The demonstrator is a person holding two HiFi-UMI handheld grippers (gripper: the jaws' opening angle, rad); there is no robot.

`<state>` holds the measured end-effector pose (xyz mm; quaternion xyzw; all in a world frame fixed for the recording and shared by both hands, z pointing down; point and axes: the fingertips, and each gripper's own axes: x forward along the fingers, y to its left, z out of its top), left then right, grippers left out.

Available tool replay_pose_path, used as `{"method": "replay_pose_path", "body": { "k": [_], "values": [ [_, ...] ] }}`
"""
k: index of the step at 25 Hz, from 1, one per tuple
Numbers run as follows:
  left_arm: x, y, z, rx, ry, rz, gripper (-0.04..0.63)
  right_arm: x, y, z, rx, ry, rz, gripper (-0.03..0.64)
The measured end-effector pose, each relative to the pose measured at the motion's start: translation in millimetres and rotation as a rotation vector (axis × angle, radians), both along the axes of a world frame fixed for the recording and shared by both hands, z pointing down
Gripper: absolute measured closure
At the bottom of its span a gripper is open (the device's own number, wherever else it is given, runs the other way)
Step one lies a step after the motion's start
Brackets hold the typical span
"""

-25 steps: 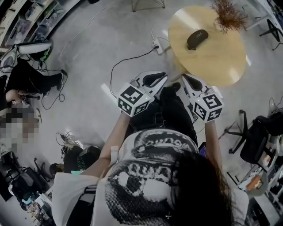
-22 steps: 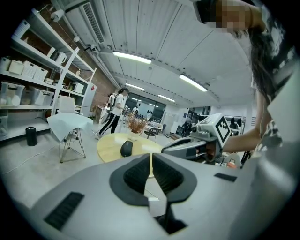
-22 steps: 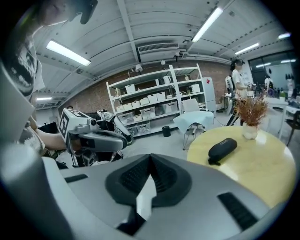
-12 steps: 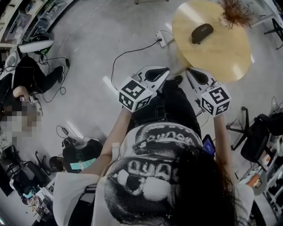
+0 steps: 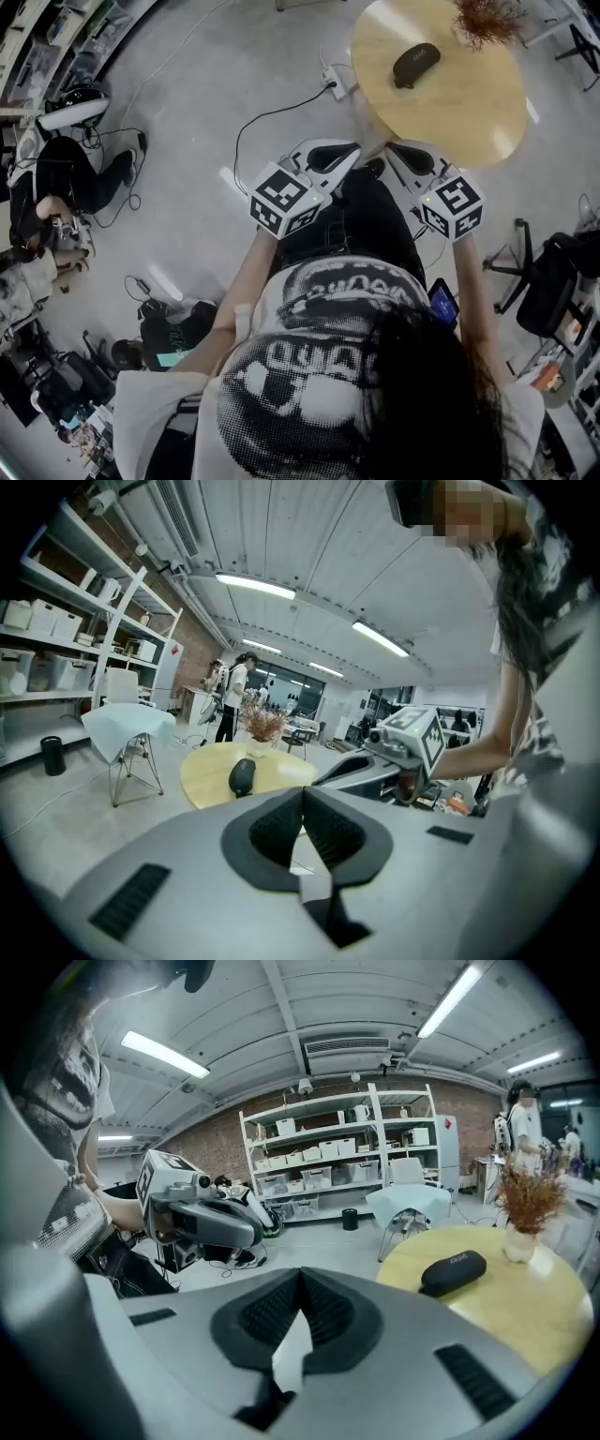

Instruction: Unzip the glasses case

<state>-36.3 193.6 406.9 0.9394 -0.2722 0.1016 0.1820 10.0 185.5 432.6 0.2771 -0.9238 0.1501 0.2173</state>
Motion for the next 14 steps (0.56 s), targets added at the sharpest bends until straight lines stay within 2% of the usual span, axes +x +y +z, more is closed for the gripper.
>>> {"method": "replay_pose_path", "body": {
  "k": [14],
  "values": [
    [5,-2,11,-0.013,-0.035,0.032,0.583,3,-6,12,-0.029,0.0,-0.015,0.621]
  ]
}}
